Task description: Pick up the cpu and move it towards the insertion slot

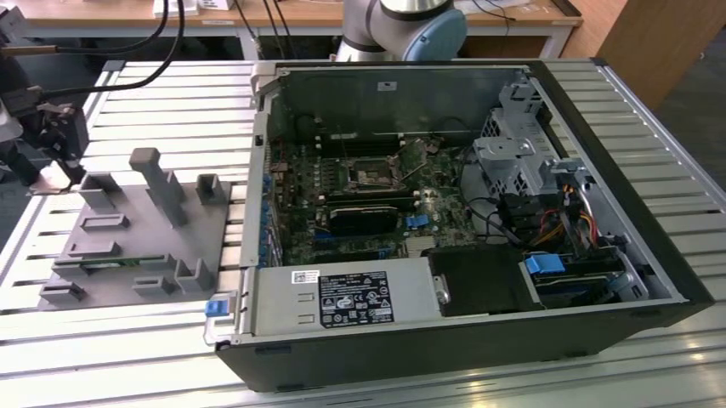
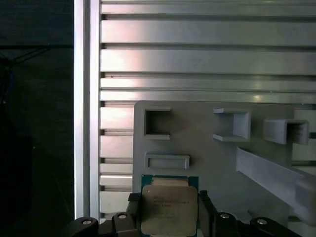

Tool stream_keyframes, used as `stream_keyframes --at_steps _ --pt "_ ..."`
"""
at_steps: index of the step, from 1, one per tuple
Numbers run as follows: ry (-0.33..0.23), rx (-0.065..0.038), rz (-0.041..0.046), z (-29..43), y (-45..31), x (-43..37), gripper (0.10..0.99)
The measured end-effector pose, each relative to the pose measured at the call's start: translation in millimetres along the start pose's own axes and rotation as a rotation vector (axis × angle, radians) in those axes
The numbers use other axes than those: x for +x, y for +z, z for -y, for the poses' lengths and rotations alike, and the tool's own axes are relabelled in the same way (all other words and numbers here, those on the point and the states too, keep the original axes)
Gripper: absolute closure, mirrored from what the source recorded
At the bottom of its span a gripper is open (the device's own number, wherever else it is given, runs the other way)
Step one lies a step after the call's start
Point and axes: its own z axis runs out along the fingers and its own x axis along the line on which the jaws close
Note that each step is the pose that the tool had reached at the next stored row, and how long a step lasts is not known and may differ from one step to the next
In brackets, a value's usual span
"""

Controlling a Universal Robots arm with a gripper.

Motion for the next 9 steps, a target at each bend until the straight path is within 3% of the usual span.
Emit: stream_keyframes --at_steps 9 --pt "0.000 0.009 0.0001 -1.9 -6.3 0.1 0.545"
